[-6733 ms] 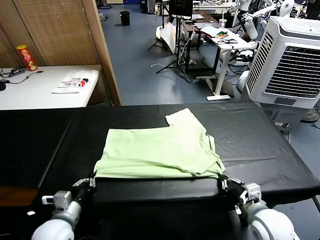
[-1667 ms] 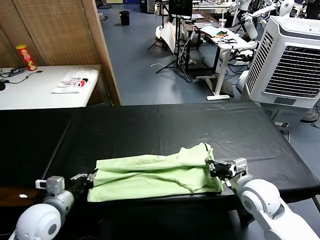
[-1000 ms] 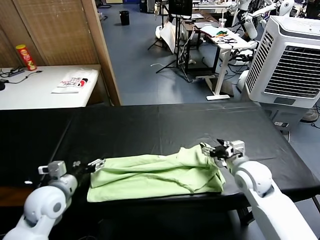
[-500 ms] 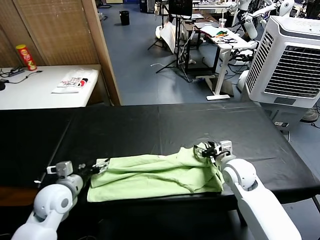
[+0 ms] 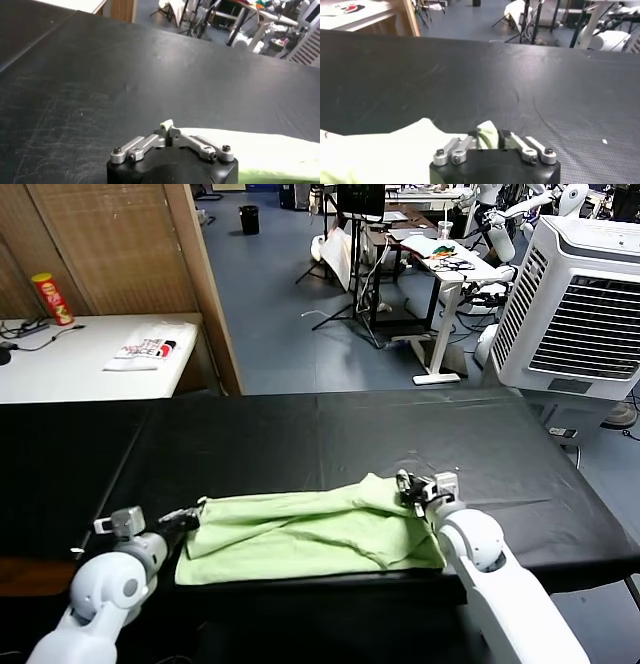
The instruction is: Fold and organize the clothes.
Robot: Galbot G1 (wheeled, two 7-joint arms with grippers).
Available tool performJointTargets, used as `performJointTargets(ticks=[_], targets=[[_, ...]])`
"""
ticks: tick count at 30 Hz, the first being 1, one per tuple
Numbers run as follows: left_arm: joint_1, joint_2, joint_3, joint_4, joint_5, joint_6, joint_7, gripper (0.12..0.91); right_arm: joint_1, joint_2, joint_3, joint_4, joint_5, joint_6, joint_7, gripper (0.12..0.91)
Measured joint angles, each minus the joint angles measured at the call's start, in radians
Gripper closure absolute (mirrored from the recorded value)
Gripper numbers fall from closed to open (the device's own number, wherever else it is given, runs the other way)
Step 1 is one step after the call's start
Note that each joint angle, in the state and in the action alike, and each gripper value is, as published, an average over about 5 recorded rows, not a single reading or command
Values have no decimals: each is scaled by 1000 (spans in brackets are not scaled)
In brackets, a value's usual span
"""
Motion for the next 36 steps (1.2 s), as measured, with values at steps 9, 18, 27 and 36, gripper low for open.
performJointTargets(ticks=[9, 18, 27, 36], targets=[[-71, 5, 44, 86, 151, -122, 65, 900, -27, -6, 21, 11, -5, 27, -56, 823], [-96, 42, 23, 104, 151, -156, 96, 526, -87, -58, 74, 103, -6, 51, -88, 357], [-19, 52, -34, 53, 99, -169, 94, 236, -201, -75, 154, 237, -6, 57, -88, 228], [91, 32, -51, 35, 109, -188, 127, 232, -279, -62, 198, 318, -7, 53, -89, 227]])
